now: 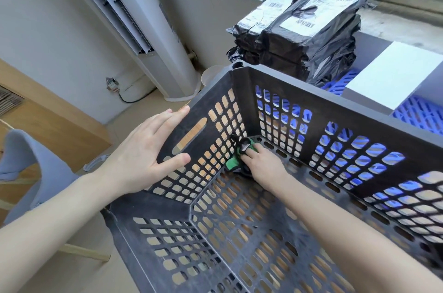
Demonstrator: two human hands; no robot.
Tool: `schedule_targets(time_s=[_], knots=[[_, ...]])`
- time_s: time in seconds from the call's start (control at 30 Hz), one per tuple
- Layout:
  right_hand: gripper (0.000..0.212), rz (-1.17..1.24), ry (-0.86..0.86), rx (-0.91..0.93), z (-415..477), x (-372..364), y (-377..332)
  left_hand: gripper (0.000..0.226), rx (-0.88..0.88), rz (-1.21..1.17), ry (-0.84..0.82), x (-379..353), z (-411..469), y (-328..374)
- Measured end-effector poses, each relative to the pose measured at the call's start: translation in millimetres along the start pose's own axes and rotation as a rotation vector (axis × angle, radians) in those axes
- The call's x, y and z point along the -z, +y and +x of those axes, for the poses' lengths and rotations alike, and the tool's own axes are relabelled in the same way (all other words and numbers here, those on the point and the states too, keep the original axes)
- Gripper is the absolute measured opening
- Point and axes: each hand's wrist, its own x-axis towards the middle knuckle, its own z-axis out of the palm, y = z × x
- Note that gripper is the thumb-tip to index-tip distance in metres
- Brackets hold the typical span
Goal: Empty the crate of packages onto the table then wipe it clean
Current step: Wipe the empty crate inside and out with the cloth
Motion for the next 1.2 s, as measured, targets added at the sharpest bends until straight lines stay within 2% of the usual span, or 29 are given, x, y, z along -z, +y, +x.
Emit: schedule_targets(time_s=[0.23,0.37,0.5,0.67,0.83,0.9,1.0,1.2], knots=[[0.011,-0.134,0.009,-0.134,-10,7,-9,0.078,0.001,0.007,0.000,1,-1,-1],[0.030,-0.188,0.026,-0.152,-32,8,13,0.077,-0.005,-0.011,0.001,1,0,-2],[0.020,-0.265,0.028,-0.140,-59,17,16,0.077,-0.013,-0.020,0.000,1,1,-3],[0.032,-0.287,0.041,-0.134,-90,24,18,0.078,-0.023,-0.021,0.010,1,1,-4],[0.034,-0.147,0.052,-0.169,-69,39,-2,0.080,-0.051,0.019,0.020,-1,2,-6],[0.035,-0.054,-0.032,-0.152,-55,37,-17,0.080,-0.048,0.020,0.021,-1,2,-6],[0.048,0.191,-0.252,-0.143,-51,20,-49,0.081,-0.046,0.013,0.023,-1,1,-5],[0.047,0.386,-0.217,-0.057,-61,1,-92,0.082,-0.044,0.011,0.017,-1,2,-5]])
